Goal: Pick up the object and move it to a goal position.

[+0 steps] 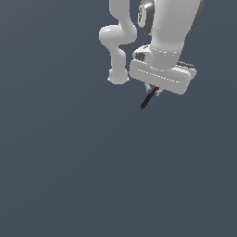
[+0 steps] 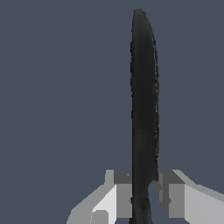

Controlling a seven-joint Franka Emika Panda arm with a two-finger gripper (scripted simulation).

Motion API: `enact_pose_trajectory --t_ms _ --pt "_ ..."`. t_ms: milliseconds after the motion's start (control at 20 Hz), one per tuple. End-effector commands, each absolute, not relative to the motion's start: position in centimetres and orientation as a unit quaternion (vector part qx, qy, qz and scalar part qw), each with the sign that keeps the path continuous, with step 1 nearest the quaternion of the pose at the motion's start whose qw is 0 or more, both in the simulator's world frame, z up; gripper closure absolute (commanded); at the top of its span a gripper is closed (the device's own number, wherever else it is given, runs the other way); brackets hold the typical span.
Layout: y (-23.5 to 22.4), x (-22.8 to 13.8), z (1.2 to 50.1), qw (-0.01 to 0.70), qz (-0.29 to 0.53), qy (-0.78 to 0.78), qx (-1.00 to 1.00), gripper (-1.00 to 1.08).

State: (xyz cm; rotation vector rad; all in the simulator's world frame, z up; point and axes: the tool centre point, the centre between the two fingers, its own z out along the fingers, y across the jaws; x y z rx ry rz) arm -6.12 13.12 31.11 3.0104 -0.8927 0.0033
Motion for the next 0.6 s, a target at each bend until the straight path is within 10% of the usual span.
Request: enact_pose_trajectory --t_ms 0,550 --pt "14.1 -6.1 33.5 0.001 0.001 -0.284 0.959 1.08" --pt "16.6 -5.5 39.6 0.000 0.000 -0.284 0.959 1.08"
